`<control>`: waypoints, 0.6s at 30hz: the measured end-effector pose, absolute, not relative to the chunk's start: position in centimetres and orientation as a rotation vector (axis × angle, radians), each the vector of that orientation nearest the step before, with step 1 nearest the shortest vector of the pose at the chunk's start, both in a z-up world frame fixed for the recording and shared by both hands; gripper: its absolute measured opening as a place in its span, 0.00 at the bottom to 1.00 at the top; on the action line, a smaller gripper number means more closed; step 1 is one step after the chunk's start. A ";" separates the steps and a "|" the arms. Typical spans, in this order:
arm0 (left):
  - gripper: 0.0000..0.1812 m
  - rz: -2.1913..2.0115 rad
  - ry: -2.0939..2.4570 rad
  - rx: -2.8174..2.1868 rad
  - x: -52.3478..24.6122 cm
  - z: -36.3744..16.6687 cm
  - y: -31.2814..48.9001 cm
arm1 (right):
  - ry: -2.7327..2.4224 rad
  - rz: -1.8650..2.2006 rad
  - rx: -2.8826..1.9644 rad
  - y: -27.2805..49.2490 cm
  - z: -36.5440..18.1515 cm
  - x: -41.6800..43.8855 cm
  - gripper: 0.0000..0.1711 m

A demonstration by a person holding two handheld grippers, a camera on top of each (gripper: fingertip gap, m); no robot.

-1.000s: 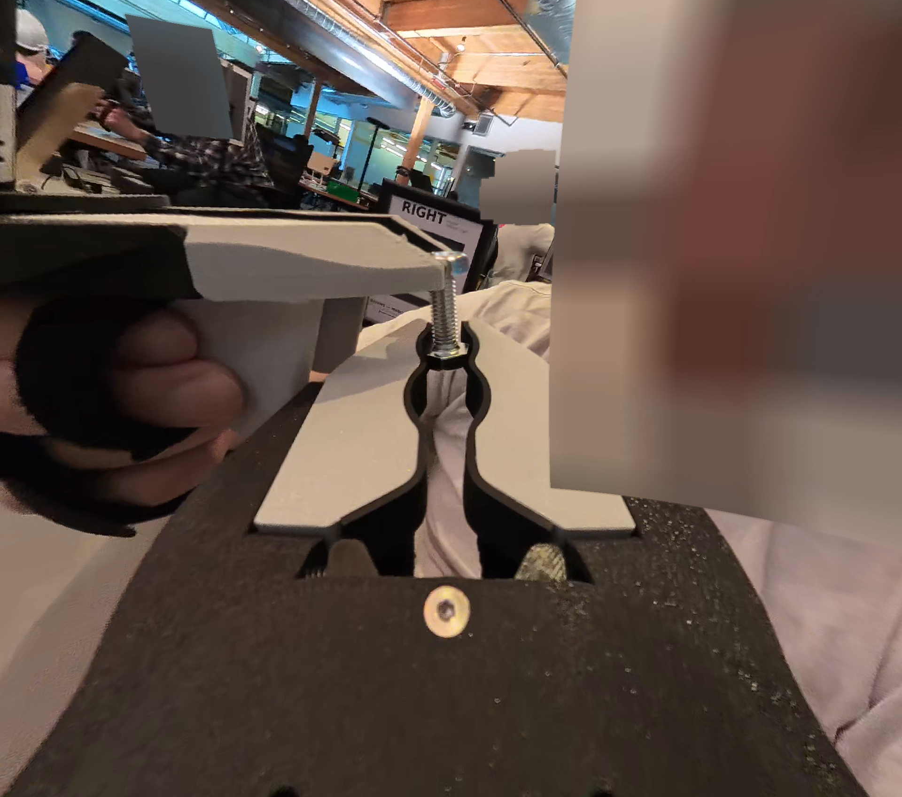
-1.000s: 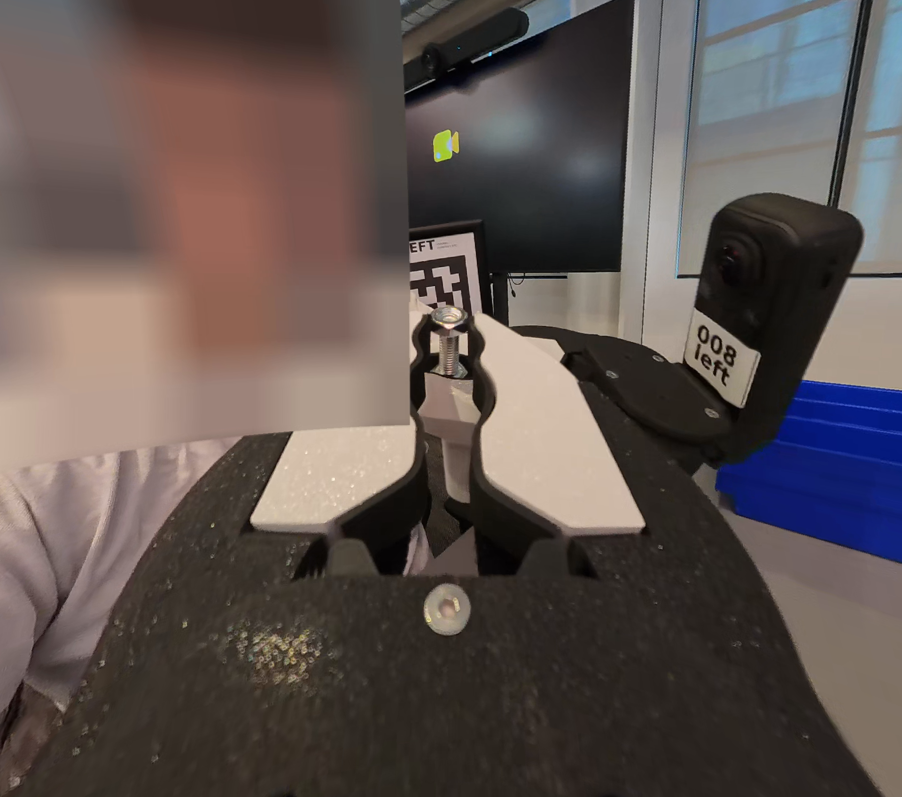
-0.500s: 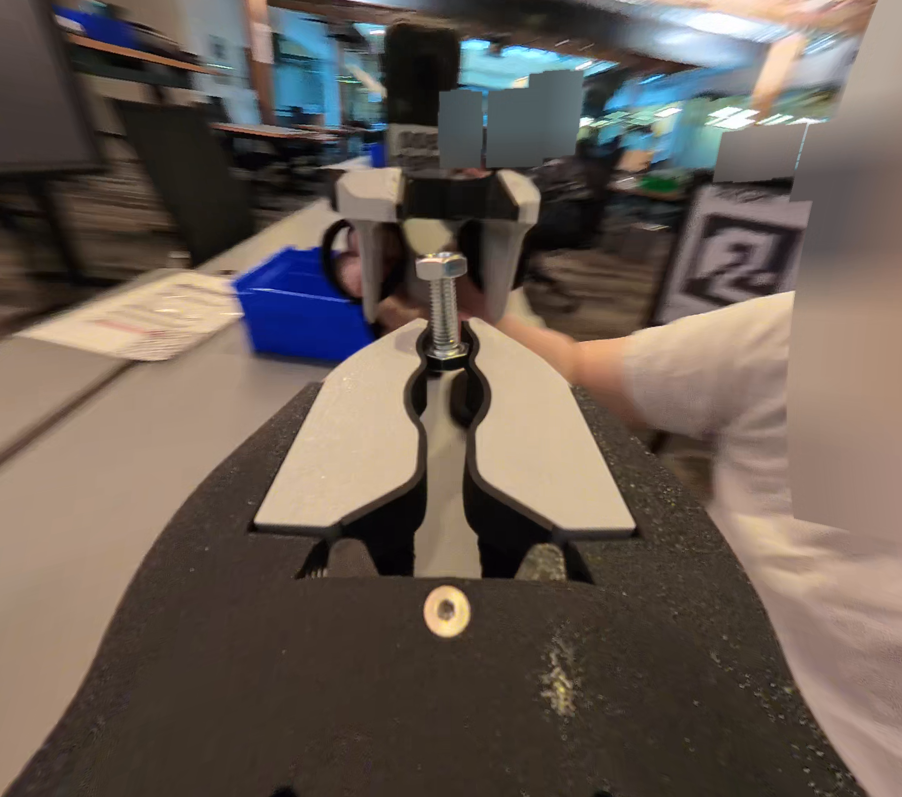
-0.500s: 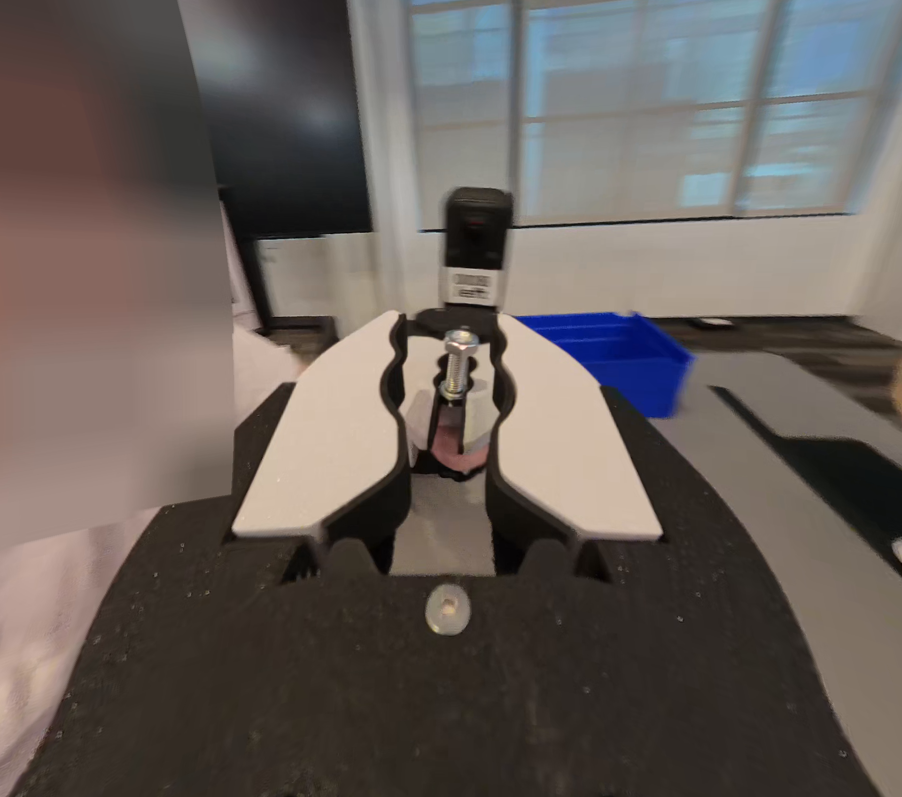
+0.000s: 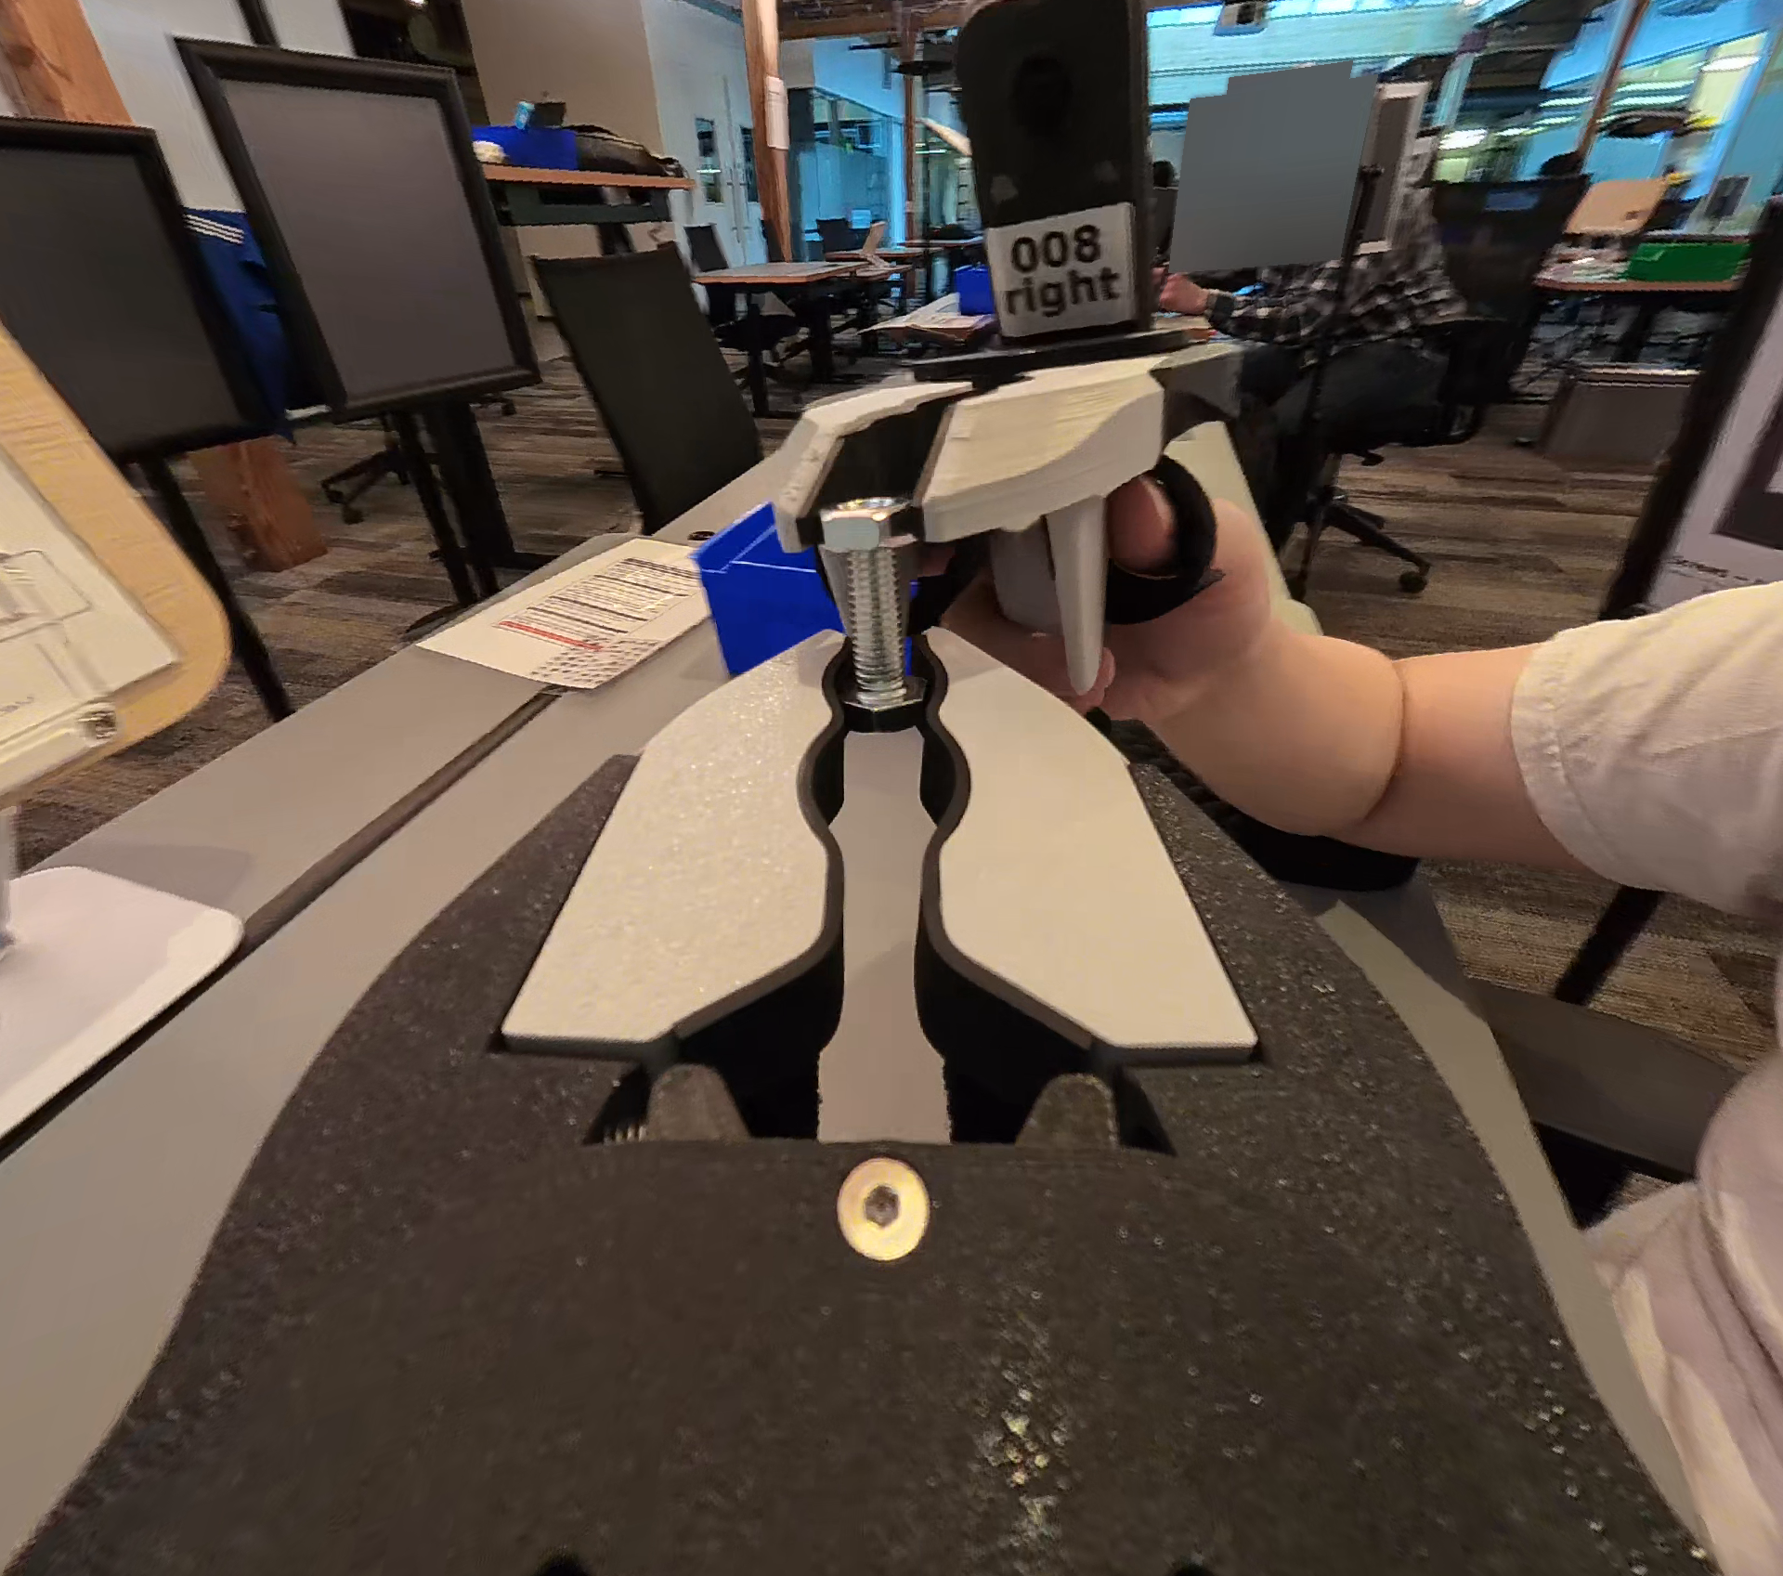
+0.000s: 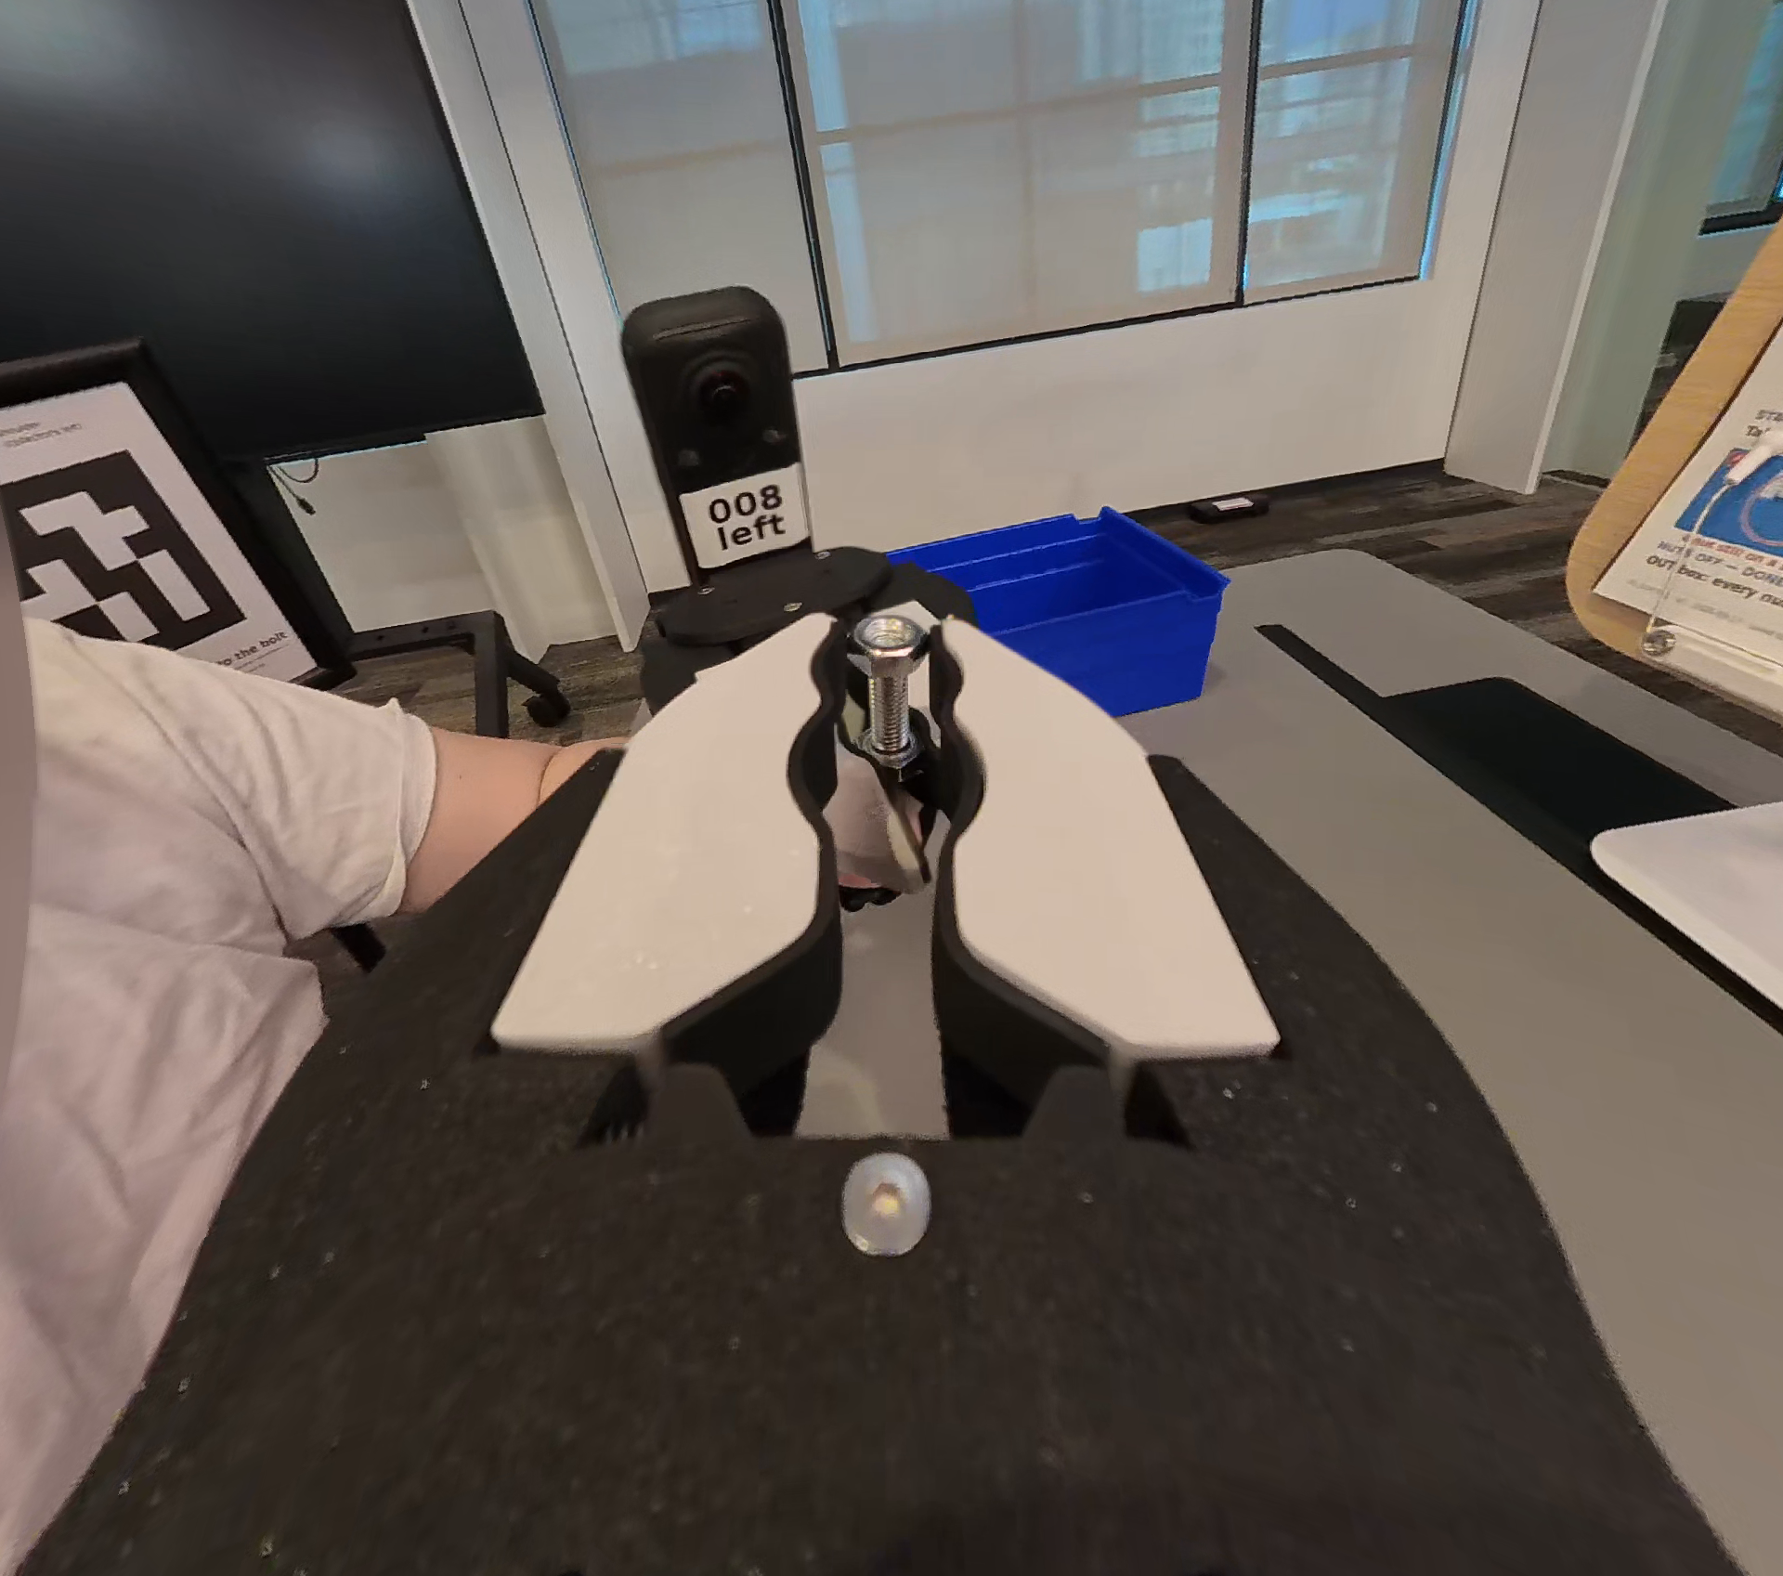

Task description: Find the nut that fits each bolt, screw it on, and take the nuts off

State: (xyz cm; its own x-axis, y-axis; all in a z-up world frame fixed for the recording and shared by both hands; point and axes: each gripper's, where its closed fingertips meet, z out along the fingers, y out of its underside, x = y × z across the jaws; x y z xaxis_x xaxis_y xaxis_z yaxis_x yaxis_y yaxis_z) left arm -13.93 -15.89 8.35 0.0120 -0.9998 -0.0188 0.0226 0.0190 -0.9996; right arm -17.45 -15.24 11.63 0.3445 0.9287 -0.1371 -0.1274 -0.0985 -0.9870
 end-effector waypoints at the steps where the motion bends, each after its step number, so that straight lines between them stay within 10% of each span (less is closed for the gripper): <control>1: 0.05 -1.225 1.207 -1.175 -13.9 8.4 -16.2 | -0.824 1.088 -1.361 -15.5 11.7 -17.5 0.09; 18: 0.06 -2.172 1.664 -0.899 -15.8 8.7 -27.9 | -1.304 1.779 -0.778 -24.7 11.5 -17.2 0.09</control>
